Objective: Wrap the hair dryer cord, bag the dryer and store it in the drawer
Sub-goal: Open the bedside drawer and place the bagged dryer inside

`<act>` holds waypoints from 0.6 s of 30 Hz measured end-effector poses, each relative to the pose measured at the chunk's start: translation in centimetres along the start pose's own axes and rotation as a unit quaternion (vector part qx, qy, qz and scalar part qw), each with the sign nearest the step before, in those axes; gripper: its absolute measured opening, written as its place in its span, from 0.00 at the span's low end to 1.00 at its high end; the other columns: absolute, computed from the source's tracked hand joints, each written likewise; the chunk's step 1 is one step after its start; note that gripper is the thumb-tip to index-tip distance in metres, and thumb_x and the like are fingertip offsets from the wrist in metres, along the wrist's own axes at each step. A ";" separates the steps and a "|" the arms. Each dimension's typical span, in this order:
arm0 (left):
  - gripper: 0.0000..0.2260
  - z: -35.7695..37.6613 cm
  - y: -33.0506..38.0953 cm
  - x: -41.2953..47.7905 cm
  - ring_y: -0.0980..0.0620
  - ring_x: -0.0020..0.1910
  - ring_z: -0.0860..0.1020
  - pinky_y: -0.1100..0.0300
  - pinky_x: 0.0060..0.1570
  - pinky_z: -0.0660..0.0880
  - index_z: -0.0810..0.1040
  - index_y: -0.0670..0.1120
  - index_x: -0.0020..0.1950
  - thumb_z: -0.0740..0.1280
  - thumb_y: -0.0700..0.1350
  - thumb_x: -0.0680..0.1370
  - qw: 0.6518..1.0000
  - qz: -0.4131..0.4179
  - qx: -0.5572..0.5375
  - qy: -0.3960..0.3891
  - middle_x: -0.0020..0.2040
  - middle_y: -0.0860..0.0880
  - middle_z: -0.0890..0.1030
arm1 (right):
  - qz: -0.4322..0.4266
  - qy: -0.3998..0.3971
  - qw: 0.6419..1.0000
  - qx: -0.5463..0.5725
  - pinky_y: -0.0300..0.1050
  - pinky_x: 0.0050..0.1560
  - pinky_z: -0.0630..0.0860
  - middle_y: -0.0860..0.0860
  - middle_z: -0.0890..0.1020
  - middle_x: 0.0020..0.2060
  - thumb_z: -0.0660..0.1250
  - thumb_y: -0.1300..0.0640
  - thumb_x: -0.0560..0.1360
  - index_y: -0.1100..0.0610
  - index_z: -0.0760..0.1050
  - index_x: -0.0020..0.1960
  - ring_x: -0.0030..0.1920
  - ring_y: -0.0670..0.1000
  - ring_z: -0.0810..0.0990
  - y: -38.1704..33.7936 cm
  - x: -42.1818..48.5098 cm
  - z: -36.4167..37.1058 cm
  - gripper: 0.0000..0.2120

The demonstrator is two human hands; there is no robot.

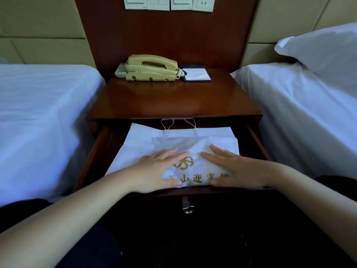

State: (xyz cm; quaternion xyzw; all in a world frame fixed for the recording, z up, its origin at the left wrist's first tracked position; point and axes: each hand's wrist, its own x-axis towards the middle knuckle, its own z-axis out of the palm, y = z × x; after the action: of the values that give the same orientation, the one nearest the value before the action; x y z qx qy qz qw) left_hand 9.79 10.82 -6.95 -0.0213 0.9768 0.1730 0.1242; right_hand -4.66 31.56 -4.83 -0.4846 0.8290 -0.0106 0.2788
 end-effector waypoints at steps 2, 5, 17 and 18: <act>0.32 0.4 0.1 0.3 0.54 0.77 0.45 0.52 0.72 0.50 0.40 0.66 0.74 0.58 0.60 0.78 0.999 -0.008 0.039 0.006 0.78 0.56 0.43 | 0.007 0.023 1.000 0.008 0.57 0.76 0.47 0.44 0.34 0.75 0.60 0.38 0.75 0.32 0.37 0.72 0.77 0.54 0.40 0.3 0.7 0.8 0.36; 0.31 0.4 -0.3 1.1 0.53 0.77 0.44 0.50 0.72 0.50 0.36 0.65 0.73 0.56 0.59 0.79 0.998 -0.020 0.064 0.005 0.78 0.56 0.40 | 0.001 0.064 0.998 0.000 0.59 0.75 0.50 0.46 0.34 0.76 0.60 0.37 0.74 0.31 0.37 0.71 0.77 0.56 0.41 0.9 2.3 1.1 0.37; 0.30 -1.1 -3.5 5.4 0.48 0.77 0.50 0.48 0.71 0.54 0.35 0.65 0.73 0.53 0.60 0.80 0.982 -0.115 0.132 0.071 0.79 0.52 0.44 | 0.049 0.187 0.979 -0.059 0.54 0.70 0.61 0.47 0.47 0.77 0.61 0.37 0.73 0.38 0.47 0.75 0.76 0.54 0.55 1.2 7.0 -1.6 0.36; 0.29 -1.2 -3.8 5.5 0.48 0.77 0.51 0.48 0.71 0.54 0.35 0.65 0.73 0.53 0.59 0.80 0.981 -0.128 0.127 0.070 0.79 0.51 0.46 | 0.057 0.208 0.973 -0.086 0.53 0.68 0.62 0.48 0.50 0.77 0.61 0.37 0.74 0.38 0.49 0.75 0.75 0.55 0.57 1.0 7.3 -1.8 0.34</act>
State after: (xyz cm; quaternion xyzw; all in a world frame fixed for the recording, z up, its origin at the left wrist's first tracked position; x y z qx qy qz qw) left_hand 4.45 6.83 -8.49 -0.1426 0.9862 0.0284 0.0788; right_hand -9.05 25.78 -6.89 -0.4461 0.8928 -0.0243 0.0573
